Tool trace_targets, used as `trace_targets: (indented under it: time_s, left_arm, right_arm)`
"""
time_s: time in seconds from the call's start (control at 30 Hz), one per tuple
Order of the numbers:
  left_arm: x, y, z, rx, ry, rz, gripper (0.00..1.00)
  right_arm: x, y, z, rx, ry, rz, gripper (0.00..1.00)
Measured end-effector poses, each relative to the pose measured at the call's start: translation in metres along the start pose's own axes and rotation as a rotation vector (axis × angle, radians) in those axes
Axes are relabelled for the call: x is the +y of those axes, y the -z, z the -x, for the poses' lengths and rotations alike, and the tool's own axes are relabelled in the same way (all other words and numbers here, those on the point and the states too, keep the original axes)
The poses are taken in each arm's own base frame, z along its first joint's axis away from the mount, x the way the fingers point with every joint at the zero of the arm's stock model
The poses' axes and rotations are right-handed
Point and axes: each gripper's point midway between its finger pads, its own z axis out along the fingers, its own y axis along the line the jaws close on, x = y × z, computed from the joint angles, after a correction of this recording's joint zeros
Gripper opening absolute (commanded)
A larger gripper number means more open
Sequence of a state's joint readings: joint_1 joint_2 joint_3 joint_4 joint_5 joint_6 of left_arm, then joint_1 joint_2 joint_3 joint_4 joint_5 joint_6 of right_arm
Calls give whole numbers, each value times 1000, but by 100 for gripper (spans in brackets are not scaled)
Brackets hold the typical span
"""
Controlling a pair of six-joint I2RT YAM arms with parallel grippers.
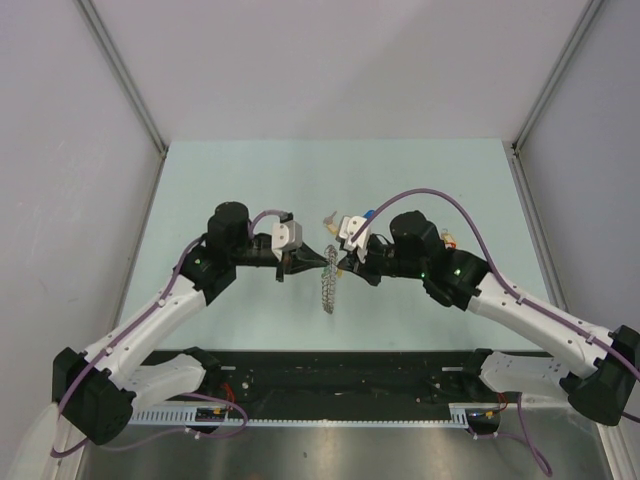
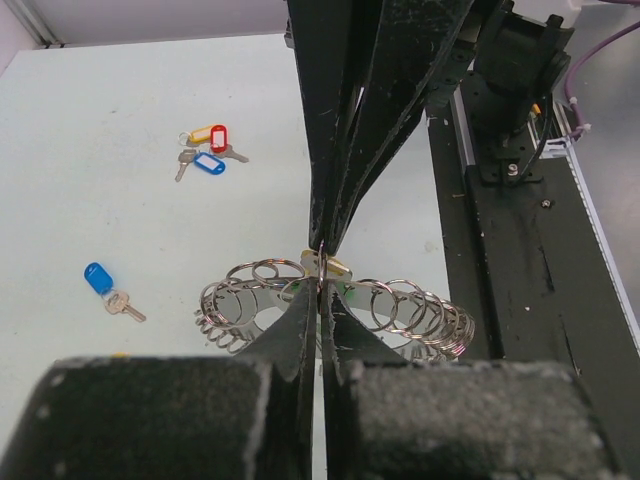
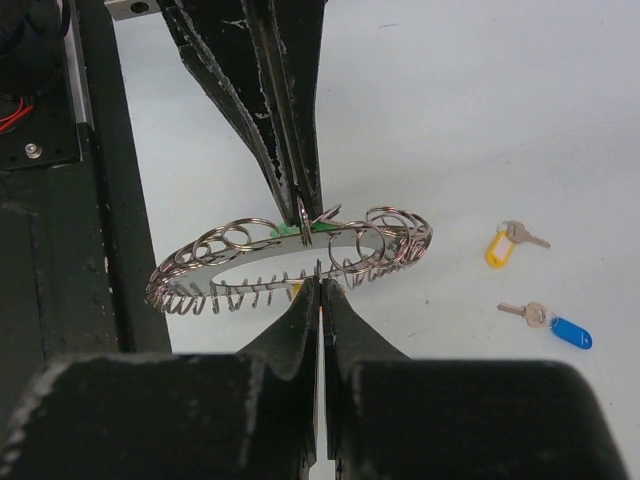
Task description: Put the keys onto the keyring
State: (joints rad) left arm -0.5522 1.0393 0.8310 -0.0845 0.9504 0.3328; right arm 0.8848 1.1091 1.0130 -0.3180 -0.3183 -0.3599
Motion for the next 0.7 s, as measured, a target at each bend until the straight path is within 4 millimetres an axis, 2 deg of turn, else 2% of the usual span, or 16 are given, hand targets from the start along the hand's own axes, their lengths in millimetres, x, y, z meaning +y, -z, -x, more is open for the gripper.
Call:
trace_targets:
  time_s: [0.7]
  left_arm:
    - [-6,-1,-8,32,11,-11,0]
  right_arm:
    - [7,-4,-3,18,24,11,0]
